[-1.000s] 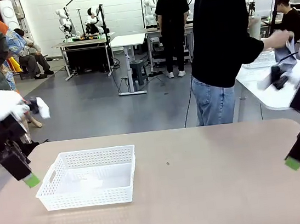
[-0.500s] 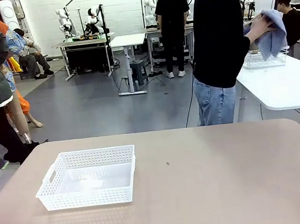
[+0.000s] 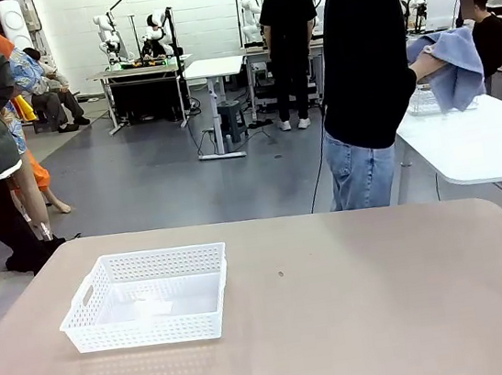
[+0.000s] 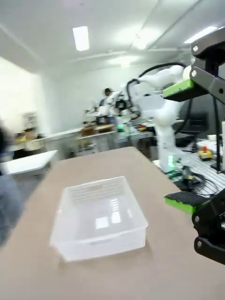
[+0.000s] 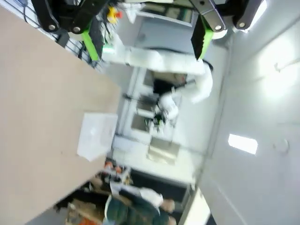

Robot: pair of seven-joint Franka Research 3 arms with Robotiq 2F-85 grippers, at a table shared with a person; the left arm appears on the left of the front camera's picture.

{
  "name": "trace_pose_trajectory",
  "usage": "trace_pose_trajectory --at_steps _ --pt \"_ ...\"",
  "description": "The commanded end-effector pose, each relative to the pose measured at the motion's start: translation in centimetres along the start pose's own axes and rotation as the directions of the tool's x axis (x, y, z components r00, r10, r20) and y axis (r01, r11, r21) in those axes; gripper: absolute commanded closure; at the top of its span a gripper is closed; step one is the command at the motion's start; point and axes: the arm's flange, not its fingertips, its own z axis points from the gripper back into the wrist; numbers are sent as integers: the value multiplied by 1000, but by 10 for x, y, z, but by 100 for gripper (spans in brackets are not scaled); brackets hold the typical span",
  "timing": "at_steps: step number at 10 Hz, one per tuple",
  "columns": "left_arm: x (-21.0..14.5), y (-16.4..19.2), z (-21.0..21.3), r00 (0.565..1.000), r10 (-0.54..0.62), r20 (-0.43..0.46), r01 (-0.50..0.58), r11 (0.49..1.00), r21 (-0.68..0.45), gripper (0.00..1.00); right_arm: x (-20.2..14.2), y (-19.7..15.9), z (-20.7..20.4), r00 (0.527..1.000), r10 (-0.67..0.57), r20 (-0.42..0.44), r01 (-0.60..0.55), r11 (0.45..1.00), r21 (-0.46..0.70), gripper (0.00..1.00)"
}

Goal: Clean and organize the cups into the basket.
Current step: Pick up the Organizing basket and move it to the center of the table, then pick up the Reusable plastic cup from the right side of the table and place it inside the Organizing basket.

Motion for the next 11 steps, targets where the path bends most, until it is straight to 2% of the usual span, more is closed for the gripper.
trace_pose_trajectory --at_steps 1,3,6,7,8,11 --pt "-5 -18 21 993 -14 114 7 998 63 0 -12 20 21 993 5 121 -4 1000 -10 0" --pt "-19 -25 44 983 -16 182 1 997 81 0 -29 32 55 984 31 173 -29 999 -19 0" --pt "-31 -48 47 968 -36 249 4 992 129 0 -44 36 84 977 49 206 -32 996 -82 0" --pt "-30 -61 35 965 -128 227 98 985 139 0 -41 36 77 977 67 204 -43 992 -119 0" --pt "-26 -39 61 978 -45 202 22 993 113 0 -44 43 82 974 26 227 -14 998 -54 0" --pt "-26 -39 61 978 -45 202 22 993 113 0 -44 43 82 974 26 227 -14 998 -54 0"
